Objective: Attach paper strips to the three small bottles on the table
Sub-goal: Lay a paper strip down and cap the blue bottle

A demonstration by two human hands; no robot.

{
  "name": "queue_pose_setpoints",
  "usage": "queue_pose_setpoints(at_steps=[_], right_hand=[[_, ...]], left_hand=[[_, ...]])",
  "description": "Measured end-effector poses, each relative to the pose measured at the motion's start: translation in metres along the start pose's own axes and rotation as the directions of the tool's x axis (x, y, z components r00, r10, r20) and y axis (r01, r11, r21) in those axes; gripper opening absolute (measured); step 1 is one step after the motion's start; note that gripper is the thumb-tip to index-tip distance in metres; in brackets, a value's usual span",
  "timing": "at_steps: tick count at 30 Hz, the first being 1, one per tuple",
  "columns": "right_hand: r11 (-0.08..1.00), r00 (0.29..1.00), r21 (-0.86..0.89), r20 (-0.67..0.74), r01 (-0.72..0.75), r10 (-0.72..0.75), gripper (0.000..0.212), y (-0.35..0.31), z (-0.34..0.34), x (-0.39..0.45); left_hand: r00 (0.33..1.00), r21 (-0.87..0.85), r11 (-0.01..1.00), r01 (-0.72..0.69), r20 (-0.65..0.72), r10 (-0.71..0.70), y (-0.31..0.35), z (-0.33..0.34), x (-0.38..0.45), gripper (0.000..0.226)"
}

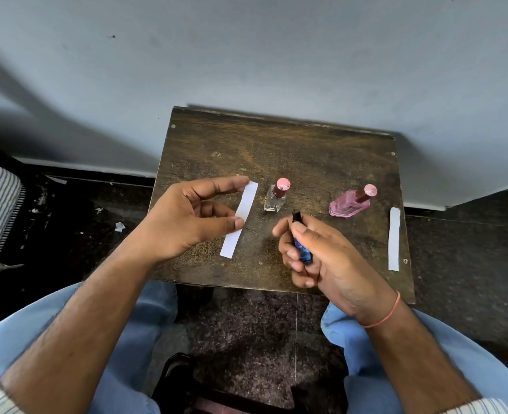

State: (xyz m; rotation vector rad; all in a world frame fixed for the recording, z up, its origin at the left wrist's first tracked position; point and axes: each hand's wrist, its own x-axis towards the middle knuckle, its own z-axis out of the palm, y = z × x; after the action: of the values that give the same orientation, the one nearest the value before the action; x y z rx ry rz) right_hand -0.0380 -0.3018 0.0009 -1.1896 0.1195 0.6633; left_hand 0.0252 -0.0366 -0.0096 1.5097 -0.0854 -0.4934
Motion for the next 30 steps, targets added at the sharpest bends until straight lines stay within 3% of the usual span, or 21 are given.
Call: queue_pose_setpoints(at_steps=[6,11,21,26,30], right_hand=[[0.997,0.994,0.059,-0.087,-0.055,0.060,0.049,0.001,0.003,0.002],[0.993,0.984,0.056,-0.139,-0.104,0.110,0.050,0.000,0.008,0.001],[0.998,0.982,-0.056,-0.191,-0.022,0.011,0.057,0.005,0.015,0.007],[0.971,0.954,-0.234,-0.299,-0.052,-0.021,0.049,0.007,0.019,0.009],[0.882,0.919,-0.469,-0.368,-0.052,-0.141,0.050,0.012,0.021,0.009]], left_hand=[[0.993,0.071,0.997,0.006,0.113,-0.015,0.002,0.004,-0.003,0.071],[0.991,0.036,0.999,0.029,0.126,-0.034,0.002,0.009,-0.004,0.067],[0.976,-0.026,0.981,0.193,0.110,-0.189,0.004,0.011,-0.002,0.049],[0.972,0.015,0.977,0.212,0.100,-0.213,0.002,0.013,-0.002,0.056],[0.979,0.048,0.982,0.183,0.083,-0.186,0.000,0.017,-0.002,0.057]])
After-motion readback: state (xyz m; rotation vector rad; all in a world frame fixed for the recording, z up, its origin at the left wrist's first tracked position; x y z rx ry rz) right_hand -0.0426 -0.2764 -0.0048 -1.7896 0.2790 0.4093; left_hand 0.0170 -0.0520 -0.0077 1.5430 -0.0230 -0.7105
